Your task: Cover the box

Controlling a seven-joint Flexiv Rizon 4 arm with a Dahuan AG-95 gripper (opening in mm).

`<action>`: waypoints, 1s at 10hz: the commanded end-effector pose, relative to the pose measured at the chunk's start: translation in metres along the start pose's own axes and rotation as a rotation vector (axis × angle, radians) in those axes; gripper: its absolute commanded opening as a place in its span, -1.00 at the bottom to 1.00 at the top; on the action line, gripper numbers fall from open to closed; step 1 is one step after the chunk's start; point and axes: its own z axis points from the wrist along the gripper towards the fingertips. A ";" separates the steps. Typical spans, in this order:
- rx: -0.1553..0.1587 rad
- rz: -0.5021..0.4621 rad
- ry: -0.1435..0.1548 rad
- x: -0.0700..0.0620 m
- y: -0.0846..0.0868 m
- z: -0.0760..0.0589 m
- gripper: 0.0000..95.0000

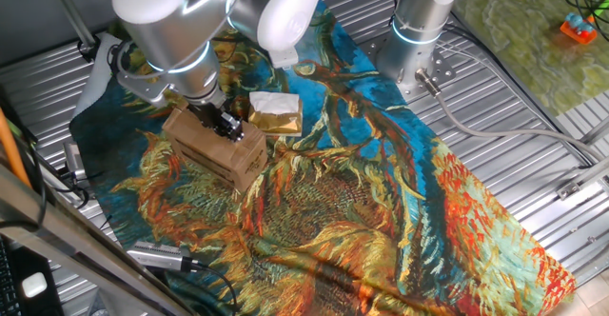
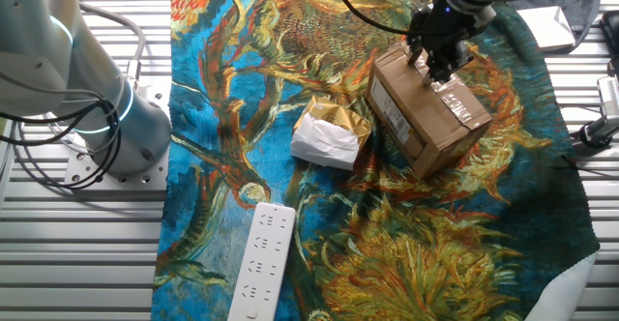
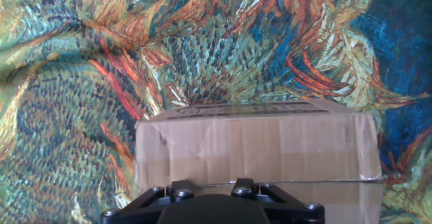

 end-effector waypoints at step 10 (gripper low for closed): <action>0.002 -0.013 -0.003 -0.001 0.001 0.001 -0.20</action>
